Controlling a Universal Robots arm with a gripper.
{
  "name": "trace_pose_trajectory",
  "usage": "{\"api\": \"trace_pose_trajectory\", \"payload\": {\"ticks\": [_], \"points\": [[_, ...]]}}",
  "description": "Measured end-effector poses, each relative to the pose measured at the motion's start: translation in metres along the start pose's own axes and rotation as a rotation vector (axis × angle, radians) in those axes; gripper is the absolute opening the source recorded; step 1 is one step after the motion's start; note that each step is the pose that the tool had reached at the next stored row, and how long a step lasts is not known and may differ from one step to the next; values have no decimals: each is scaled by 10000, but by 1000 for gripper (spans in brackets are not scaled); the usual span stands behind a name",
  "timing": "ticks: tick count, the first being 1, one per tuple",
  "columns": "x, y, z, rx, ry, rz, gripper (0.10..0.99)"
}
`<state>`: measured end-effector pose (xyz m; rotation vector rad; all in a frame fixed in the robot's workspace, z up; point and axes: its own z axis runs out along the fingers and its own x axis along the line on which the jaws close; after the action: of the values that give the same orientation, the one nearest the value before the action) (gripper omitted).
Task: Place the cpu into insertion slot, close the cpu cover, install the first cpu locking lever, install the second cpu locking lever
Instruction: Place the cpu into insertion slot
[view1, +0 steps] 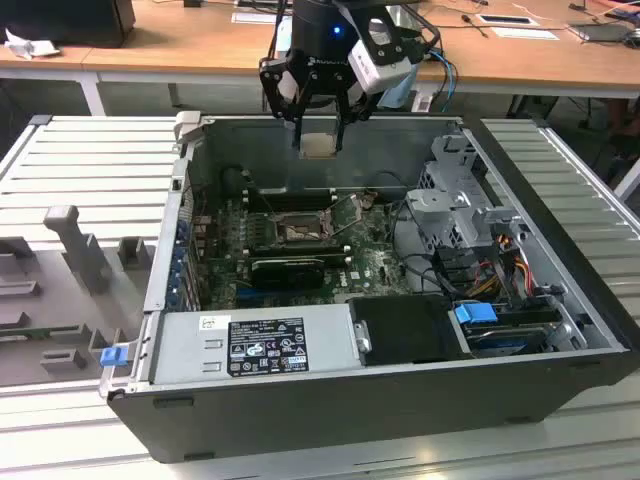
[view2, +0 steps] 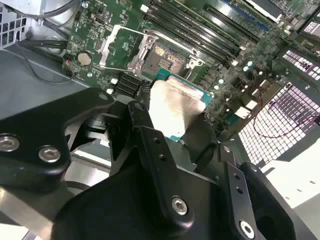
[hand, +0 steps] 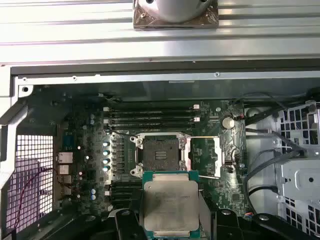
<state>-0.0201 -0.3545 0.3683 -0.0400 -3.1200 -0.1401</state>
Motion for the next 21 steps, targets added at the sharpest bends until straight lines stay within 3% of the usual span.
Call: {"api": "trace_pose_trajectory", "payload": {"ticks": [21], "points": [[-1,-2,15,-7,-28,398,529]]}}
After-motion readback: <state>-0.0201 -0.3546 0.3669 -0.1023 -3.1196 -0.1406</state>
